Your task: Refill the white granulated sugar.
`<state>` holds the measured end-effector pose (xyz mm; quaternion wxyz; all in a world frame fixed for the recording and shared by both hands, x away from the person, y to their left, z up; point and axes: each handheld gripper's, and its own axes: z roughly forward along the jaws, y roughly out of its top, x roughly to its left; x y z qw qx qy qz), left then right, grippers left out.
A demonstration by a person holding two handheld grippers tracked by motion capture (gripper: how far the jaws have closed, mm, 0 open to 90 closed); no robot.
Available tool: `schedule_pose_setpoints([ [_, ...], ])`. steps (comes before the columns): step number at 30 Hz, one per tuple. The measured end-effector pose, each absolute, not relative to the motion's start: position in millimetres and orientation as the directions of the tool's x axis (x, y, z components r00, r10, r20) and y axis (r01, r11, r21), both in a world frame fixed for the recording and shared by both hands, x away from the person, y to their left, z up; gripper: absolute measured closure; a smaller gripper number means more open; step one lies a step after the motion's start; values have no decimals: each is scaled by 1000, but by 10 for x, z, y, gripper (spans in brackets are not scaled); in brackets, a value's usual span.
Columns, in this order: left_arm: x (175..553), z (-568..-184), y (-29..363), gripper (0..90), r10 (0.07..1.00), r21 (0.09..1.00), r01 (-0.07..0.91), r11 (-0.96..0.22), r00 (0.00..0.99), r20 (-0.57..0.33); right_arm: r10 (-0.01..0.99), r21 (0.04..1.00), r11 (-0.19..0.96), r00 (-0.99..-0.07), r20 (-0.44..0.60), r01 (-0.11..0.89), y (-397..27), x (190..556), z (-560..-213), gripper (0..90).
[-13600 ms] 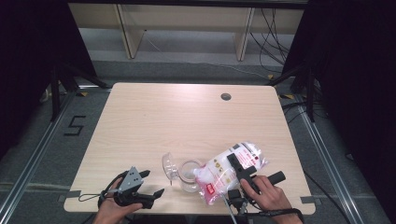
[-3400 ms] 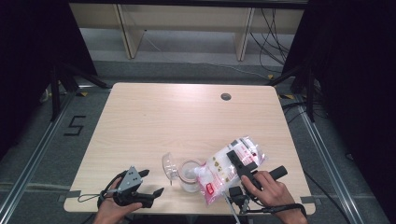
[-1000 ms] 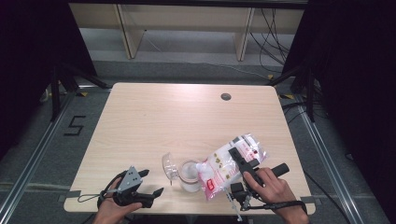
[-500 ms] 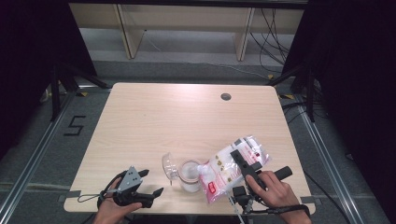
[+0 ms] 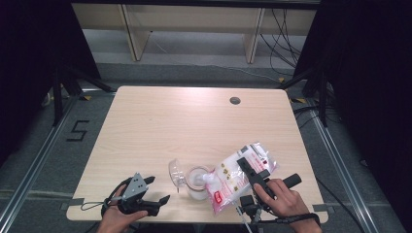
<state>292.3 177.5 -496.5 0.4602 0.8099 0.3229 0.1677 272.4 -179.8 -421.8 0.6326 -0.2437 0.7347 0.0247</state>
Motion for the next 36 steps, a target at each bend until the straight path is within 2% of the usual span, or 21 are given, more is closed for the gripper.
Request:
schedule_pose_setpoints([
  [3,2918,-4960,1774,168,681,849,373,-375,732,-21,-323,-263,884,-96,-942,-387,-1778,2713,-4221,603],
  [5,2919,-4960,1775,168,678,850,371,-374,734,-22,-339,-283,865,-67,-938,-415,-1752,2731,-4209,605],
  [7,2919,-4959,1775,169,679,852,370,-371,734,-23,-317,-255,883,-99,-943,-394,-1748,2714,-4224,606],
  [8,2920,-4959,1776,168,679,853,368,-371,734,-22,-339,-278,867,-80,-937,-414,-1729,2730,-4208,606],
  [10,2920,-4959,1777,168,679,852,368,-373,734,-21,-312,-250,879,-93,-946,-407,-1729,2733,-4236,608],
  [11,2920,-4959,1776,168,678,852,369,-372,734,-22,-327,-265,868,-82,-942,-420,-1716,2750,-4226,609],
  [12,2919,-4959,1776,168,678,852,369,-372,735,-22,-286,-223,889,-106,-952,-400,-1716,2736,-4254,609],
  [14,2920,-4959,1776,168,678,851,368,-374,735,-20,-322,-261,874,-86,-943,-410,-1705,2757,-4229,610],
  [16,2920,-4960,1774,168,679,851,371,-371,733,-23,-302,-237,889,-110,-947,-393,-1707,2758,-4243,611],
  [25,2919,-4958,1775,169,679,849,370,-377,734,-18,-328,-273,878,-80,-941,-394,-1754,2808,-4196,614],
  [28,2918,-4960,1773,169,677,852,370,-372,736,-24,-295,-240,896,-99,-950,-373,-1791,2799,-4208,615],
  [29,2920,-4959,1775,169,677,851,369,-373,735,-22,-333,-277,881,-86,-939,-383,-1787,2806,-4176,616],
  [31,2919,-4958,1774,169,676,852,367,-372,736,-22,-279,-224,902,-104,-955,-369,-1813,2786,-4211,617],
  [32,2918,-4958,1774,169,677,853,368,-371,736,-23,-309,-254,891,-92,-947,-376,-1815,2787,-4192,618],
  [36,2904,-4963,1762,169,687,854,387,-349,725,-48,-288,-235,901,-97,-953,-366,-1822,2755,-4202,620],
])
